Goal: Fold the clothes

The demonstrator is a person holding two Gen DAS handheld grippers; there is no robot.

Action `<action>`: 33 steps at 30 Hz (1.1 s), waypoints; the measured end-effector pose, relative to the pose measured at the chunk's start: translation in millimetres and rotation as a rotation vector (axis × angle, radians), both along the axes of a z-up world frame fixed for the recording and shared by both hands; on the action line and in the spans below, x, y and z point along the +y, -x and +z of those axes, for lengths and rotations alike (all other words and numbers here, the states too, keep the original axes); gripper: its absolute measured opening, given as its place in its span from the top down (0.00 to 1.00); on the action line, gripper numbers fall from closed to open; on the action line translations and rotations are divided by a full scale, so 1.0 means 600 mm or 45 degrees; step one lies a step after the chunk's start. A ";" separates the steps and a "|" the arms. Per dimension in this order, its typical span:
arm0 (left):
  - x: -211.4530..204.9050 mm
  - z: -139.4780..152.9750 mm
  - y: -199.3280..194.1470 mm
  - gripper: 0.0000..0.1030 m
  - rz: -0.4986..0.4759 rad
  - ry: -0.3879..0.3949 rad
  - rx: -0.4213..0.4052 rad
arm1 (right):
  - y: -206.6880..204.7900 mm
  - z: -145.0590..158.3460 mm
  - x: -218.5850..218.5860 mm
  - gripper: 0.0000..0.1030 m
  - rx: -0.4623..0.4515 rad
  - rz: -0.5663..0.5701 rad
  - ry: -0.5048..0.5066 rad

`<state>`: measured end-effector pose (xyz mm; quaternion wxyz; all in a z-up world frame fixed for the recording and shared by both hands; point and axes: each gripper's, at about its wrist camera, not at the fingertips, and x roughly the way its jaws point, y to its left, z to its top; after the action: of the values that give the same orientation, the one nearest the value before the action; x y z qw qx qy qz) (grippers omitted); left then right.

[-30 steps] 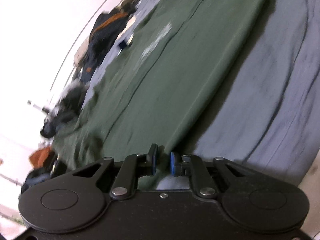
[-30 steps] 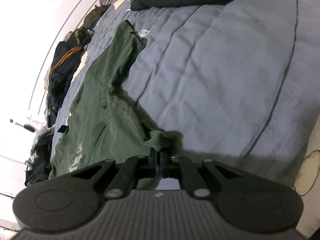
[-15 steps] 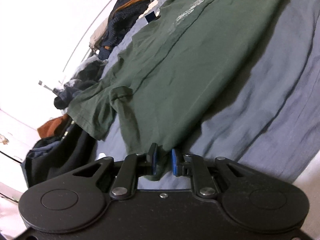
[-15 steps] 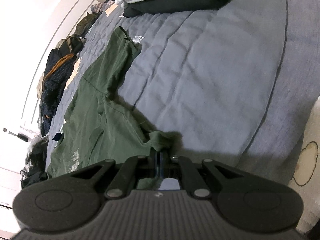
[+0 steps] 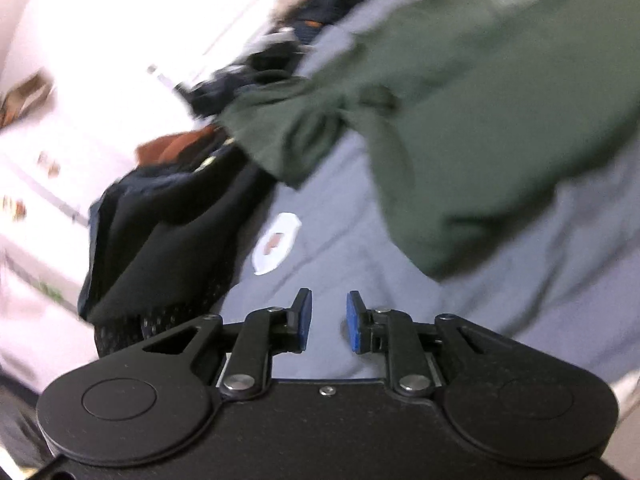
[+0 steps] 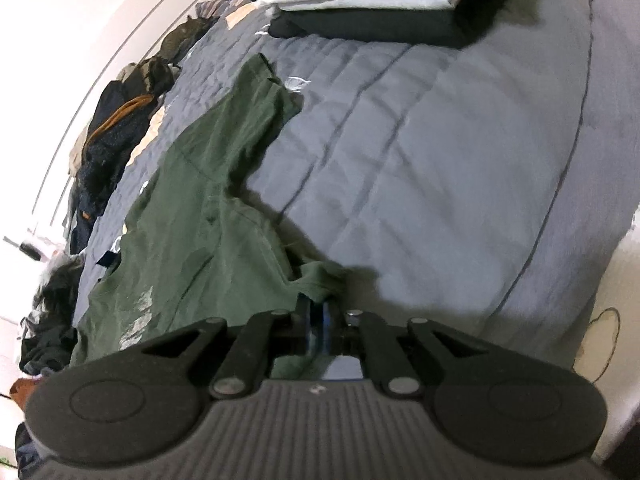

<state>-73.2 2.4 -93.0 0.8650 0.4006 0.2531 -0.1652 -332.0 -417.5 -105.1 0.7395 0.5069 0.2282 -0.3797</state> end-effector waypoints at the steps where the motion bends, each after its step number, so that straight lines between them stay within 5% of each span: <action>1: 0.007 0.012 -0.005 0.80 0.034 0.067 0.012 | 0.000 0.008 0.001 0.94 -0.004 0.014 0.016; 5: 0.036 0.059 -0.037 0.78 0.164 0.385 0.090 | 0.005 0.045 0.013 0.88 0.000 0.065 0.099; 9: 0.057 0.090 -0.055 0.67 0.192 0.732 0.254 | 0.018 0.085 0.031 0.71 0.002 0.096 0.218; 13: 0.060 0.097 -0.074 0.67 0.168 0.984 0.432 | 0.031 0.116 0.046 0.64 0.002 0.091 0.366; 18: 0.054 0.088 -0.091 0.67 0.141 1.273 0.666 | 0.001 0.121 0.055 0.58 -0.068 0.215 0.375; 24: 0.060 0.059 -0.117 0.66 0.237 1.443 0.874 | -0.040 0.093 0.076 0.57 -0.070 0.343 0.373; 33: 0.122 0.002 -0.112 0.61 0.602 1.694 1.101 | -0.082 0.066 0.110 0.57 -0.124 0.506 0.273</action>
<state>-5.8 75.5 -91.7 0.7595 -0.3579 0.4905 -0.2335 -282.9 -351.4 -65.5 0.8595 0.3884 0.2458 -0.2236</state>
